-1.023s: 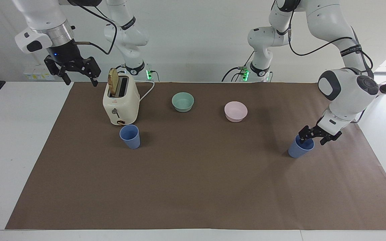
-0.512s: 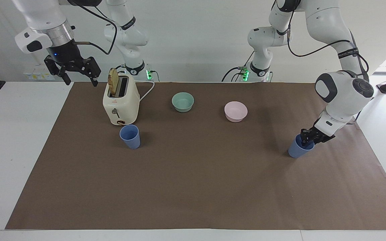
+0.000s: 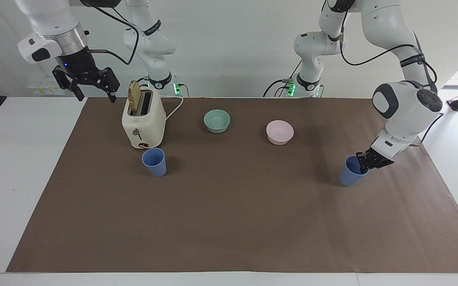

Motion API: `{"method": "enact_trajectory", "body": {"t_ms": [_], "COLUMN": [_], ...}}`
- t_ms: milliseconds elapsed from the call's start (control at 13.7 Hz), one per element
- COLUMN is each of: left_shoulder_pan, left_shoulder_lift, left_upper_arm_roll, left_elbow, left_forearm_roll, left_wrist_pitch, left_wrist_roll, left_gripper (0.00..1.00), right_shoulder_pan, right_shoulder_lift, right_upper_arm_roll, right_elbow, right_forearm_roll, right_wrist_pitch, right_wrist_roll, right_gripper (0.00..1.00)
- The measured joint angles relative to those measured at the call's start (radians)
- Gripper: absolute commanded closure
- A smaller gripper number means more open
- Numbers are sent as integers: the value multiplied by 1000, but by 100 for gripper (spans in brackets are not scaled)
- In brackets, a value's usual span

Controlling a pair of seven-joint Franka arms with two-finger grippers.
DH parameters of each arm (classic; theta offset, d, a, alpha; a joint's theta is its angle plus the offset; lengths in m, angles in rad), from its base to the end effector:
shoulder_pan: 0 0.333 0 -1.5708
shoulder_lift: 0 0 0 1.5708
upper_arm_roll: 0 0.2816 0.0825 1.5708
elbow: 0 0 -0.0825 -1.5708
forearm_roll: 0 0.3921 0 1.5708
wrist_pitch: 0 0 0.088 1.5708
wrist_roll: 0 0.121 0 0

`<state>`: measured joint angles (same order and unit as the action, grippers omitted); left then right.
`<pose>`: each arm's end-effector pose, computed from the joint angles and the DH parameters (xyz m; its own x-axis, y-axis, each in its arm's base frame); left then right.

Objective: Stack blue cups with both arms
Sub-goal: 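Reach the left gripper to the nearby blue cup and grasp it, then move the blue cup toward the table centre with the left gripper and release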

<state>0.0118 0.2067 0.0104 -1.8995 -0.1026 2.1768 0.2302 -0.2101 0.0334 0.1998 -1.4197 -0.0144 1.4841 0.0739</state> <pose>0.6143 0.0084 0.3483 0.9851 -0.1487 0.0859 -0.1548 -0.9856 0.0682 0.5630 -0.0096 0.6218 0.9958 -0.0857 0.0321 -0.0859 -0.9963 0.0053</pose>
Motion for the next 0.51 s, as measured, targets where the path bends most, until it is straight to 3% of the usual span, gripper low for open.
{"method": "enact_trajectory", "body": {"t_ms": [512], "left_shoulder_pan": [-291], "left_shoulder_lift": [-34], "left_upper_arm_roll": [-11], "left_elbow": [-5], "left_forearm_roll": [0], "left_wrist_pitch": [-15], "left_wrist_roll": [-420], "left_gripper": [100], "right_shoulder_pan": [0], "right_shoulder_lift": [0], "right_upper_arm_roll": [0], "right_elbow": [0], "right_forearm_roll": [0], "right_wrist_pitch": [0], "right_wrist_roll": [0], "right_gripper": [0]}}
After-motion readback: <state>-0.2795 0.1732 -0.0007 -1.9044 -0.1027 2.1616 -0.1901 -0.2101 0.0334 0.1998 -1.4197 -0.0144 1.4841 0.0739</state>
